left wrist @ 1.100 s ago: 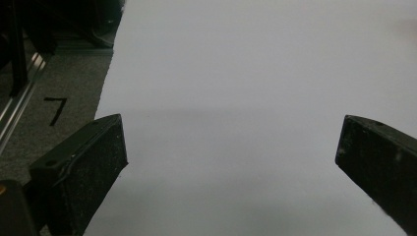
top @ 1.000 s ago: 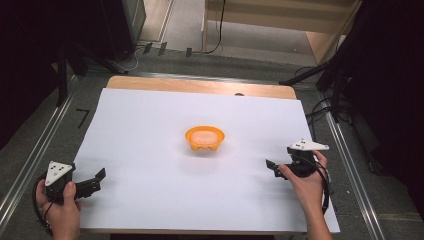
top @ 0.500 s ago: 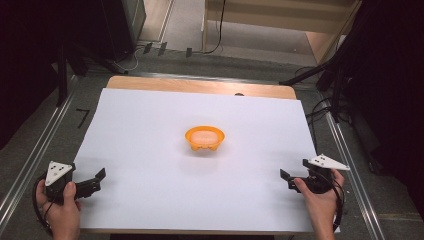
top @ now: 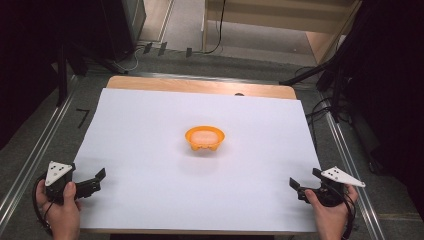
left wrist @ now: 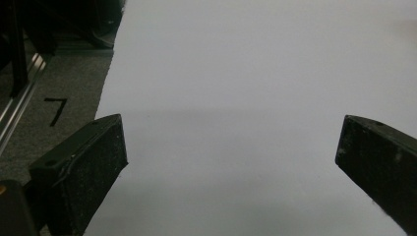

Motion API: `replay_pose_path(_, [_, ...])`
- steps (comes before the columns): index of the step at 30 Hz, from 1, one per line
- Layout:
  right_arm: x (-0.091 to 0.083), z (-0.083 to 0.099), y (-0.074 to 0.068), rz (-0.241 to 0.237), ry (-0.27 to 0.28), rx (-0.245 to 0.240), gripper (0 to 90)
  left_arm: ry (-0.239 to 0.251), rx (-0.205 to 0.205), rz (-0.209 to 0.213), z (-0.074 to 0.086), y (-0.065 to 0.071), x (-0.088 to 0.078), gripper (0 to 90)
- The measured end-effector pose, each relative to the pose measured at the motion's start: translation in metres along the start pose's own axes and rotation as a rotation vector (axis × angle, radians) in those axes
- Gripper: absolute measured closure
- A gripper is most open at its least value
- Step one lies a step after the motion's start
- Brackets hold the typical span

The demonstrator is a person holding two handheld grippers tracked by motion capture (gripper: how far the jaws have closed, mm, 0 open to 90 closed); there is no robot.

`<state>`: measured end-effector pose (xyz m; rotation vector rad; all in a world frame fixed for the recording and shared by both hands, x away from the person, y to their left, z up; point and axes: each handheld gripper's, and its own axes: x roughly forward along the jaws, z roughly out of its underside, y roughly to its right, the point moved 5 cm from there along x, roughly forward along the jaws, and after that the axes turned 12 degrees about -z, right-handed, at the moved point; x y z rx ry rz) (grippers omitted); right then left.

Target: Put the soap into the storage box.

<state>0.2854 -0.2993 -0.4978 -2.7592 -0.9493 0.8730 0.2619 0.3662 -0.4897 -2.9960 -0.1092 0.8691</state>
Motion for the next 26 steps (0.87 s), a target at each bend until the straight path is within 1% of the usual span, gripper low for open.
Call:
replay_pose_path(1, [0.0,0.0,0.0,0.0,0.0,0.0,0.4,0.0,0.0,0.0,0.0,0.0,0.0,0.0])
replay_pose_path(3, [-0.005,0.005,0.002,0.01,0.022,0.01,0.5,0.002,-0.001,0.0,0.0,0.0,0.0,0.0])
replay_pose_path(7, [-0.011,0.01,0.004,0.023,0.05,0.01,0.7,0.001,0.001,-0.001,0.0,0.0,0.0,0.0])
replay_pose_path(10, [-0.018,0.016,0.003,0.038,0.075,-0.007,1.5,0.003,0.0,-0.001,0.0,0.0,0.0,0.0])
replay_pose_path(13, [-0.021,0.019,0.004,0.048,0.09,-0.008,1.5,0.002,0.002,-0.001,0.0,0.0,0.0,0.0])
replay_pose_path(14, [-0.024,0.021,0.006,0.044,0.11,-0.004,1.5,0.003,0.001,-0.002,0.0,0.0,0.0,0.0])
replay_pose_path(15, [-0.024,0.021,0.006,0.044,0.11,-0.004,1.5,0.002,0.0,-0.002,0.0,0.0,0.0,0.0])
replay_pose_path(17, [-0.025,0.024,0.008,0.025,0.125,0.004,1.6,-0.001,0.004,-0.002,0.0,0.0,0.0,0.0])
replay_pose_path(19, [-0.029,0.023,0.01,0.029,0.169,0.019,4.7,-0.002,0.006,-0.003,0.0,0.0,0.0,0.0])
replay_pose_path(20, [-0.032,0.023,0.011,0.032,0.191,0.034,5.8,-0.002,0.008,-0.002,0.0,0.0,0.0,0.0])
replay_pose_path(23, [-0.033,0.023,0.012,0.03,0.2,0.041,5.7,-0.002,0.007,-0.003,0.0,0.0,0.0,0.0])
replay_pose_path(25, [-0.033,0.022,0.012,0.031,0.194,0.039,5.6,-0.002,0.006,-0.004,0.0,0.0,0.0,0.0])
replay_pose_path(26, [-0.031,0.017,0.009,0.027,0.184,0.041,5.5,0.001,0.004,-0.005,0.0,0.0,0.0,0.0])
